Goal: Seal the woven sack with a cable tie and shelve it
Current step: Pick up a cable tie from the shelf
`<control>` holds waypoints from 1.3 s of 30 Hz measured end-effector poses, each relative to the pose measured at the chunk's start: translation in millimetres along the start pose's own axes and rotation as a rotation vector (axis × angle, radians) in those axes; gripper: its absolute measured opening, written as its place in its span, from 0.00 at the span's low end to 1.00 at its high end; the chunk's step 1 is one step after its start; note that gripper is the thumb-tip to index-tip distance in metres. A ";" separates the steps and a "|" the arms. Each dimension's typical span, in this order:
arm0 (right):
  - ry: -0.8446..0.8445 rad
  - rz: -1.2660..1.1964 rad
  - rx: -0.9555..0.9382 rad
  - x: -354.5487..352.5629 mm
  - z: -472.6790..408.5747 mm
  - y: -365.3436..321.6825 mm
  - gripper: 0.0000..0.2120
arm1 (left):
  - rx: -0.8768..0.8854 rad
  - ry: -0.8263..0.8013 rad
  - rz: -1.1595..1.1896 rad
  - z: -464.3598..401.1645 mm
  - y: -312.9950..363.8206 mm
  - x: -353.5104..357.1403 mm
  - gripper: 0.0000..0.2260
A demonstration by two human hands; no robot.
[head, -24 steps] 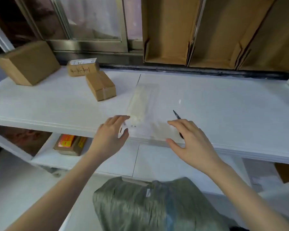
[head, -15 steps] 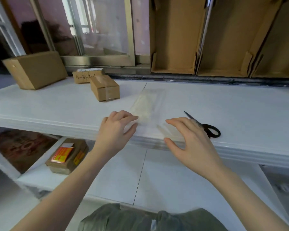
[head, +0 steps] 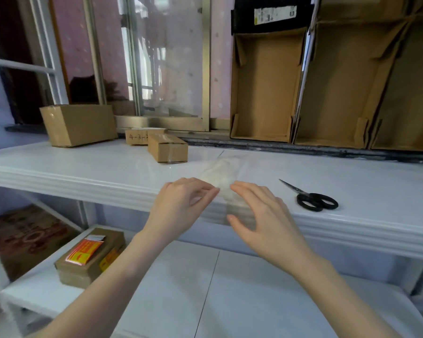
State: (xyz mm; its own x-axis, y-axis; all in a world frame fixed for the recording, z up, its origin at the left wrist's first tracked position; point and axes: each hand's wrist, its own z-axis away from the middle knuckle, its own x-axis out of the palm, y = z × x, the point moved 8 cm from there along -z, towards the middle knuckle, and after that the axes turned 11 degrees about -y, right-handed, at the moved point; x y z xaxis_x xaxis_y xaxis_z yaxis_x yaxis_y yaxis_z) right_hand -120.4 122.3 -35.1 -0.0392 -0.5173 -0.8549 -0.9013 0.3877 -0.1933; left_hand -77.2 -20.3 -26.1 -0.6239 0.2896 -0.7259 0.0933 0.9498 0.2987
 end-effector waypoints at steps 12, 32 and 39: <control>-0.215 0.177 0.109 -5.4 -2.4 -22.2 0.28 | -0.423 -0.281 -0.106 -27.2 7.5 -7.7 0.12; -0.332 0.288 0.154 3.3 -4.8 -32.0 0.16 | -0.693 -0.128 0.154 -22.4 -6.0 -5.3 0.04; -0.338 0.260 0.155 5.0 -7.0 -28.7 0.22 | -0.401 -0.096 0.085 -29.3 11.2 -3.0 0.12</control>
State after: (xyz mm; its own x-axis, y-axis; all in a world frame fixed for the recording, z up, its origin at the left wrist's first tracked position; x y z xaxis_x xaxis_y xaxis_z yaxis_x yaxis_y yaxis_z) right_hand -97.8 103.2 -30.5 -0.0897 -0.1198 -0.9887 -0.8040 0.5946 0.0009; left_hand -97.0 -14.1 -2.4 -0.5498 0.3927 -0.7372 -0.1803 0.8060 0.5638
